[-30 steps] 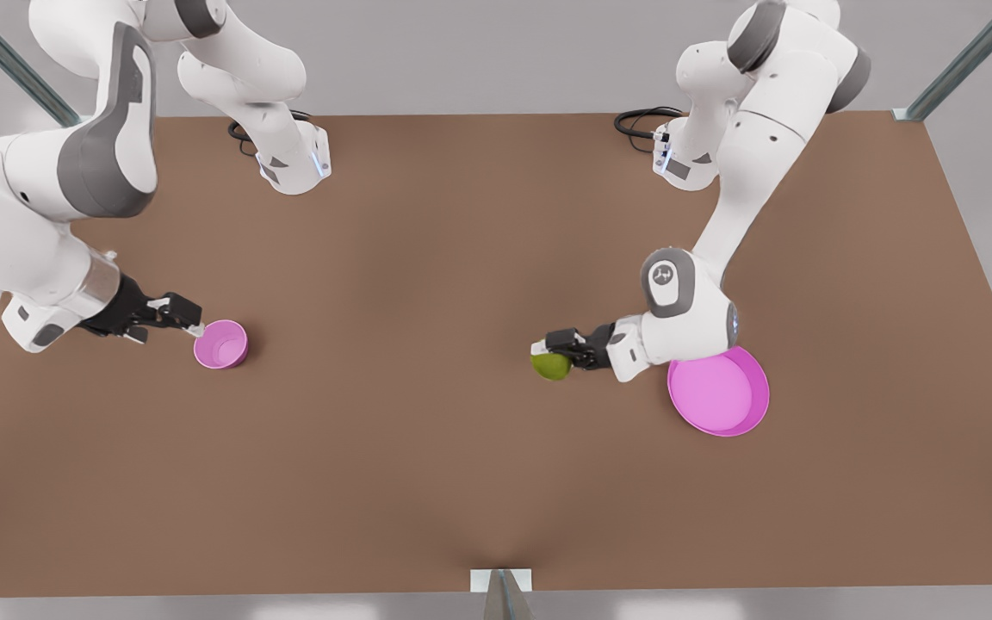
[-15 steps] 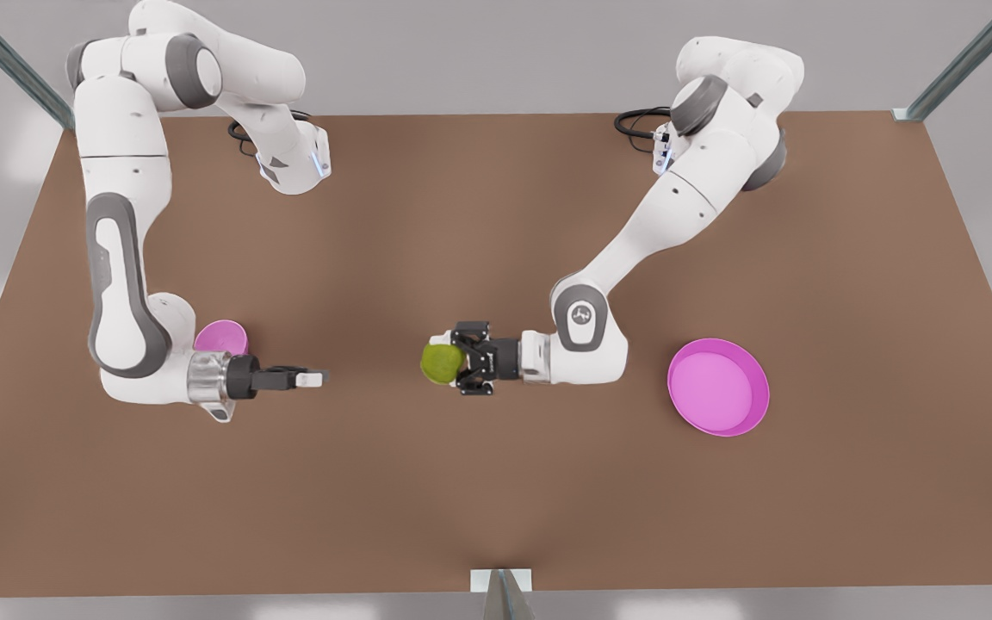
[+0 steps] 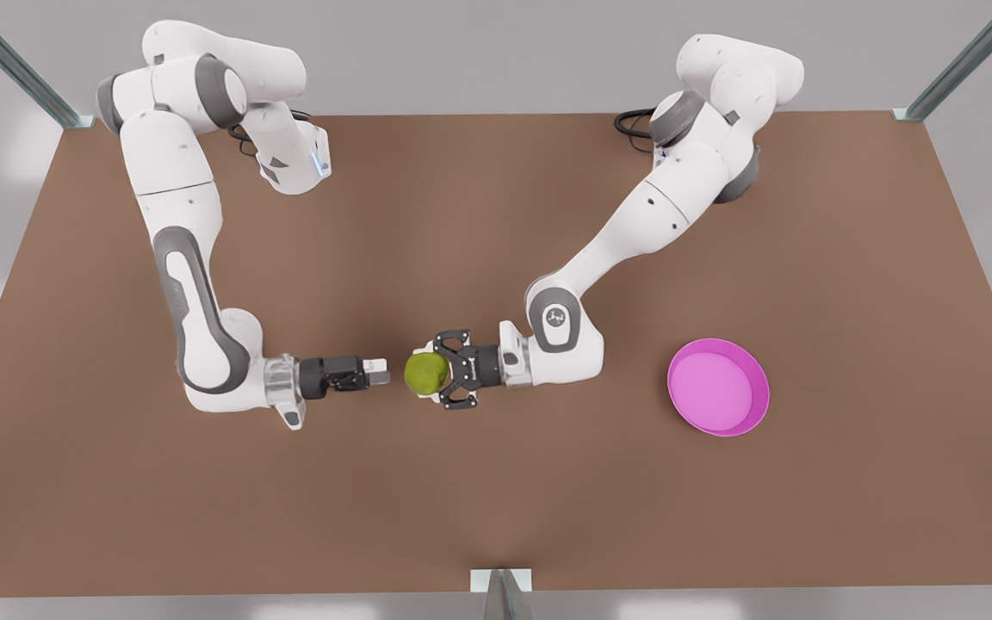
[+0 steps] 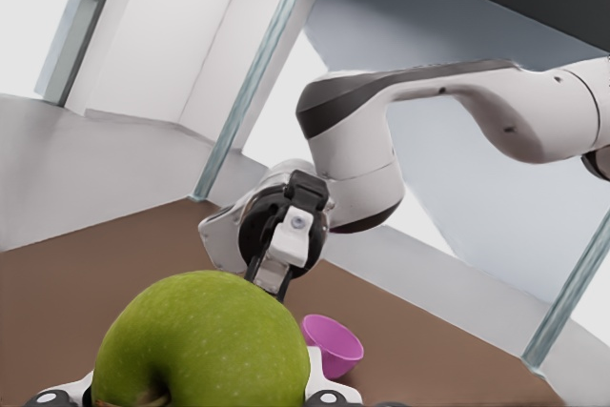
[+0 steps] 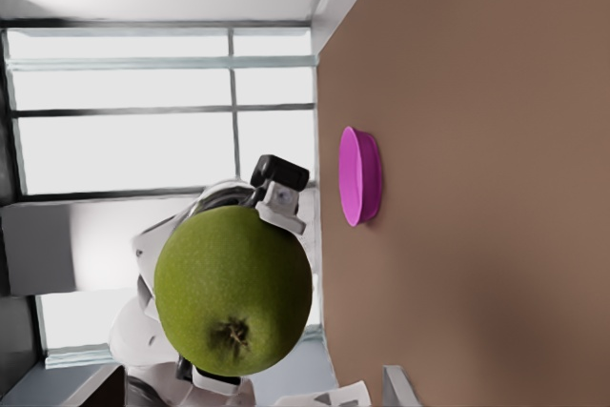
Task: Use the left arm to pick up the apple from the plate, transfer it to the gripper of the right arm, and then use the right arm to place it into the bowl
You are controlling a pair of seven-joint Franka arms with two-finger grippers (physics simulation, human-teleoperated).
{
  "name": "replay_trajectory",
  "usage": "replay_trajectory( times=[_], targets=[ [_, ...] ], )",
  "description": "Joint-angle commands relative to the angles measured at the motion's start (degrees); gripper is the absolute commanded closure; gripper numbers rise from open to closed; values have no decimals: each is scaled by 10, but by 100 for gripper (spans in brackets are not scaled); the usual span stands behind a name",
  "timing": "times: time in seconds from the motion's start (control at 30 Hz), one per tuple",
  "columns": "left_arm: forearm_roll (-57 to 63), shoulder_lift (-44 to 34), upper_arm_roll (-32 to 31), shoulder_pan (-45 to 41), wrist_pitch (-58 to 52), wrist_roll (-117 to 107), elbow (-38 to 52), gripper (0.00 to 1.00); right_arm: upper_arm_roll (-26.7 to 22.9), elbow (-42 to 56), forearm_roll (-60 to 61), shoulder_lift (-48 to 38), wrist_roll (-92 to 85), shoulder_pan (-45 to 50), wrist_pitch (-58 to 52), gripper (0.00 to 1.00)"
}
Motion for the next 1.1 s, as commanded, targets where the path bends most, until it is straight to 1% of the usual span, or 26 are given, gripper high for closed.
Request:
replay_trajectory(
  times=[0.0,0.27,0.57,0.87,0.9,0.97,1.0,1.03,1.07],
  targets=[
    [0,1,0,-1,15,195,0,19,0,0,62,9,-172,5,14,0],
    [0,1,0,-1,15,195,0,19,0,7,110,10,-173,47,59,0],
    [0,1,0,-5,17,195,0,19,0,6,138,22,-186,75,75,0],
    [0,1,0,-5,18,195,0,18,0,5,150,23,-185,79,78,1],
    [0,1,0,-5,18,195,0,18,0,5,149,23,-185,79,78,6],
    [0,1,0,-5,19,195,0,18,0,4,149,22,-185,79,78,13],
    [0,1,0,-6,19,195,0,17,0,4,149,22,-184,79,78,19],
    [0,1,0,-5,19,195,0,17,0,4,149,22,-184,79,78,22],
    [0,1,0,-5,19,194,0,16,0,4,149,22,-184,79,79,22]
  ],
)
